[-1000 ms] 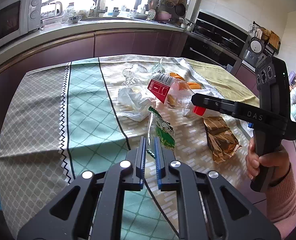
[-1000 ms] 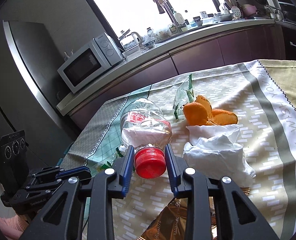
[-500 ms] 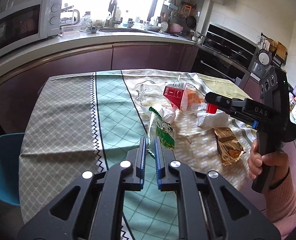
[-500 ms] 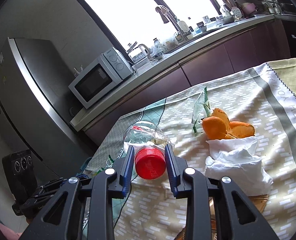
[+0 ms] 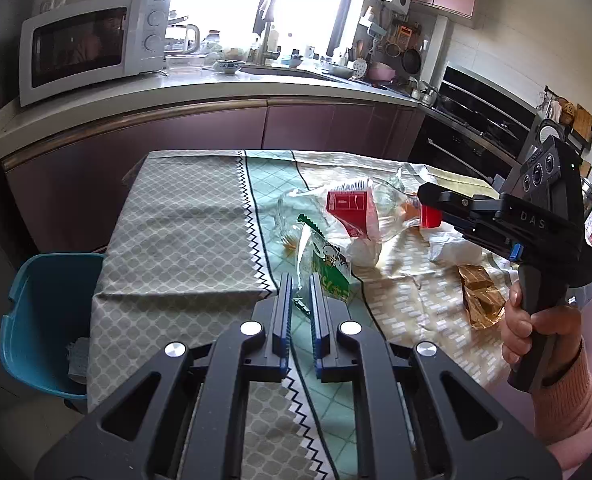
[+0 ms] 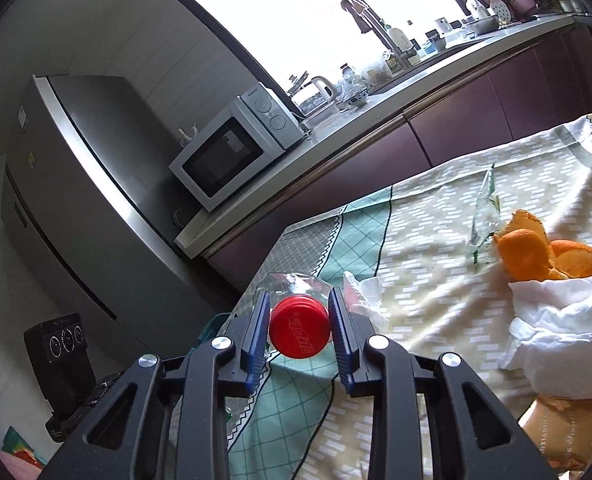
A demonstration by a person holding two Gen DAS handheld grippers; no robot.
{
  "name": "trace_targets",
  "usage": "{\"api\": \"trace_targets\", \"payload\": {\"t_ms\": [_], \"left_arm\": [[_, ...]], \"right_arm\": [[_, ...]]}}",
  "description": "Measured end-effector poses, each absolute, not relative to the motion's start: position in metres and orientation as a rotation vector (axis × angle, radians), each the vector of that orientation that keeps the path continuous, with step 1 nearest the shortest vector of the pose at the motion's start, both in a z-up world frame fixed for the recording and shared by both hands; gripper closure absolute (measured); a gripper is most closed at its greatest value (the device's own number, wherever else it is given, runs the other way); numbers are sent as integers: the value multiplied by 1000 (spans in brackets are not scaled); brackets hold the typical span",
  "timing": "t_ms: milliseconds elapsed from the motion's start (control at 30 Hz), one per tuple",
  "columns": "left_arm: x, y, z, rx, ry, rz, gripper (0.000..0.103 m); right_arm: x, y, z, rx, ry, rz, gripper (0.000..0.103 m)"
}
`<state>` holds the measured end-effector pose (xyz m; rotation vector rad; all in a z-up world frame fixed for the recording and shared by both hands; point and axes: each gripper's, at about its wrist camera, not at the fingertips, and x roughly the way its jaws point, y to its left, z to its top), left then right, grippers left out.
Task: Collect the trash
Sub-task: 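Carry the bottle and green wrapper with both grippers over the teal bin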
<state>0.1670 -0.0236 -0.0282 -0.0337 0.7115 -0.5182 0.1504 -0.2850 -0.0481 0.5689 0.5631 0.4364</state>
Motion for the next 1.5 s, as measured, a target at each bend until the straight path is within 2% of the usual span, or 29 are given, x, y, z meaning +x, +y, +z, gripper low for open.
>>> {"api": "trace_targets", "payload": {"t_ms": [333, 667, 800, 1033, 1067, 1100, 1500], "left_arm": [[169, 10, -31, -56, 720, -468, 94], [169, 14, -38, -65, 733, -464, 94], [169, 19, -42, -75, 740, -458, 94], [170, 24, -45, -81, 750, -447, 94], [171, 25, -45, -82, 752, -446, 94], [171, 25, -46, -84, 753, -445, 94], [168, 42, -41, -96, 732, -410, 94]], "right_arm": [[160, -255, -53, 525, 627, 482, 75], [163, -243, -94, 485, 787, 446, 75], [164, -234, -95, 428, 812, 455, 65], [168, -209, -101, 318, 870, 475, 60], [168, -208, -101, 312, 865, 471, 64], [168, -207, -100, 314, 862, 476, 73], [161, -200, -80, 313, 773, 505, 73]]}}
